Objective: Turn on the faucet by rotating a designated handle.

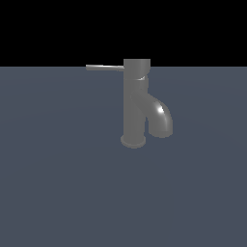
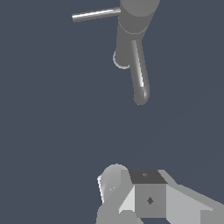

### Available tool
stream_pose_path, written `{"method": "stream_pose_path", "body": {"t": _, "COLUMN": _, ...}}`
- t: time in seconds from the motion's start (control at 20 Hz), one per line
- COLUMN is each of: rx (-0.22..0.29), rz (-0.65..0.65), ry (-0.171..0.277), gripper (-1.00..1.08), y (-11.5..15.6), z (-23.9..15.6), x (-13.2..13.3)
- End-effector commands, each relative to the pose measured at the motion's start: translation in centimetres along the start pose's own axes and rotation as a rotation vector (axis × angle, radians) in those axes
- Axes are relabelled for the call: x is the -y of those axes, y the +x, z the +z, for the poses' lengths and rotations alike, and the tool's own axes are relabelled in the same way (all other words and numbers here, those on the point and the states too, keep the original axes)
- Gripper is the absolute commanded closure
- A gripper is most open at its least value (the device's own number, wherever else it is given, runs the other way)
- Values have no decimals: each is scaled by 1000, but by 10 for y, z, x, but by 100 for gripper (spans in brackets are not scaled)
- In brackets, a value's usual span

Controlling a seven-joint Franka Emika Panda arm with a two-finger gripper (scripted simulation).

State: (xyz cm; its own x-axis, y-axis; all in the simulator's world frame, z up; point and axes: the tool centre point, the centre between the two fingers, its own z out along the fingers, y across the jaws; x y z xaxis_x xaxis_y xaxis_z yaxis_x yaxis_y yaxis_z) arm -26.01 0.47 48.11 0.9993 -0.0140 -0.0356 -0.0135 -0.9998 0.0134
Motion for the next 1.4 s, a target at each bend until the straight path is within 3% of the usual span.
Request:
{"method": "stream_pose_path", "body": {"t": 0.0, "rx": 0, "rz": 0, "ry": 0, "gripper": 108, "y": 0, "z": 0, "x": 0}}
{"method": "stream_pose_path", "body": {"t": 0.8, "rx": 12, "rz": -20, "ry": 36, "gripper": 108, "y": 0, "z": 2, "x": -1}}
{"method": "stream_pose_path", "body": {"t": 1.35, "rx": 15, "rz": 92, "ry": 65, "gripper": 108, "y": 30, "z": 6, "x": 4}}
